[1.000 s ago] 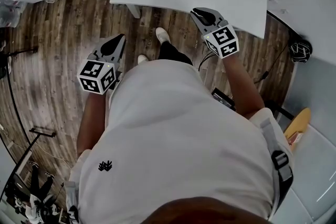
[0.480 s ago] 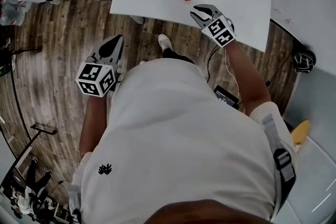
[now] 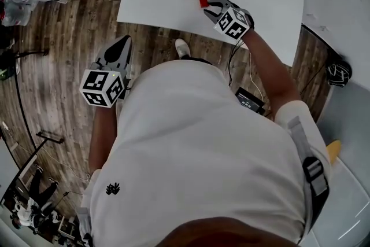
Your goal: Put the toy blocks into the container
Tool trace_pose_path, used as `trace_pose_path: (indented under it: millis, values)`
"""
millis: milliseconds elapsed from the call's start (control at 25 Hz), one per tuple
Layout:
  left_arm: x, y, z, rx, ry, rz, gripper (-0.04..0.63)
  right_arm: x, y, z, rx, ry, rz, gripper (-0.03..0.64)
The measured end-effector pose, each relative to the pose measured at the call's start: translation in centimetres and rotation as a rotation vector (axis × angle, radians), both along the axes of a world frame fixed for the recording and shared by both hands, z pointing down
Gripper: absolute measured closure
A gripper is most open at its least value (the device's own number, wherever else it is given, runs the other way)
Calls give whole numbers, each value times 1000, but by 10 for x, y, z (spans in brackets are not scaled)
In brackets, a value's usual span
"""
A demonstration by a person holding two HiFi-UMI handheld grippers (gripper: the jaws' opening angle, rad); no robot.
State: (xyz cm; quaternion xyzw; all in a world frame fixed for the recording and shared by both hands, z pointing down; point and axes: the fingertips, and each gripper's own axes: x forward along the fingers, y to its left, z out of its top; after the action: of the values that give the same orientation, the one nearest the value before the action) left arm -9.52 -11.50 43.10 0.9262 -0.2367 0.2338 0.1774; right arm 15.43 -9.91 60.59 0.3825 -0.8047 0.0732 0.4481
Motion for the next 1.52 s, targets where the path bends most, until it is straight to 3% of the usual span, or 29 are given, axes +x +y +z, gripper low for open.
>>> trace_pose_path:
  millis: [440, 760, 1160, 1520]
  values:
    - [18, -14, 5, -13, -24, -67, 589, 3, -9, 37, -55, 79, -172, 519]
    - [39, -21, 2, 2, -26, -61, 589, 0, -10, 36, -55, 75, -242, 555]
    - [67, -23, -1, 14, -22, -25, 589, 3, -6, 13, -20, 36, -236, 563]
    - [74, -17, 5, 4, -13, -17, 589, 16, -5, -65, 54, -5, -216, 563]
